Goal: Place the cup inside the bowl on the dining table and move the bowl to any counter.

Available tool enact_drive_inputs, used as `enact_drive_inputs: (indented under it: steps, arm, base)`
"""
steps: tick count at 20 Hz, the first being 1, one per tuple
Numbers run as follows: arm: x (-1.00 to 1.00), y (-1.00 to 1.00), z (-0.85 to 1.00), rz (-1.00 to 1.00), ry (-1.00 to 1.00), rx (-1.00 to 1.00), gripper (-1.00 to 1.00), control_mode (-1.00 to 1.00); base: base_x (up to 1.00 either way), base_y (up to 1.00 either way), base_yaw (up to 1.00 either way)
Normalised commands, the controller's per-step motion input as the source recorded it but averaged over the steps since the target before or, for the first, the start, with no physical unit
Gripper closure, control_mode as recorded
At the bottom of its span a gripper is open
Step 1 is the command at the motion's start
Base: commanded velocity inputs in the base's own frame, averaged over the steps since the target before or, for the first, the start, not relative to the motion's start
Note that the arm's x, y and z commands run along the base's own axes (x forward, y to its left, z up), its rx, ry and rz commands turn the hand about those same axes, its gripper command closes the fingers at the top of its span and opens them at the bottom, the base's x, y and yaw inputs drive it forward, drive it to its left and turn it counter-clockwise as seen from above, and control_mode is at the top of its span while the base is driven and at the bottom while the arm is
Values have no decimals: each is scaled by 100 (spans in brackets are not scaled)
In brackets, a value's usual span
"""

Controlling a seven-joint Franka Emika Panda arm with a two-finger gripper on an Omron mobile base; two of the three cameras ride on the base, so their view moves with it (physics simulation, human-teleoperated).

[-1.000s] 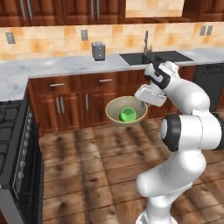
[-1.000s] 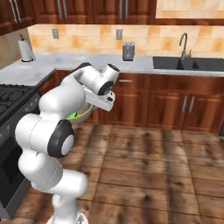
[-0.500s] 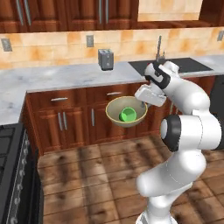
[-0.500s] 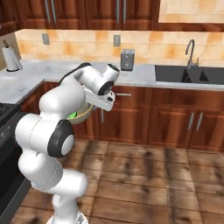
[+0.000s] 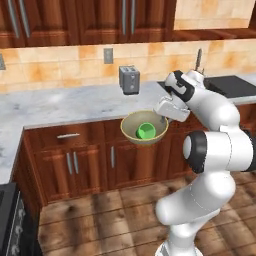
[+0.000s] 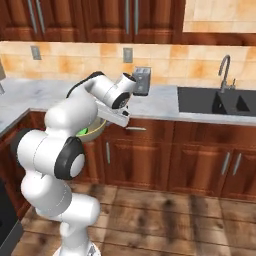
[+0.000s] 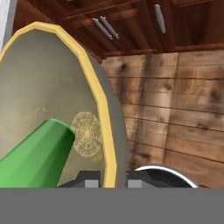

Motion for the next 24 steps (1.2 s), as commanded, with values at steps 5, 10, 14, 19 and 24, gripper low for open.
enact_drive_inputs:
  steps: [5,10,14,19,24]
  arm:
    - [0,0,0,0,0,0,100,100]
    - [0,0,0,0,0,0,100,100]
    - [0,0,0,0,0,0,100,100]
    - [0,0,0,0,0,0,100,100]
    - [0,0,0,0,0,0,100,100]
  base:
    - [100,-19,0]
    - [99,4,0]
    - [83,16,0]
    - [43,14,0]
    - [18,7,0]
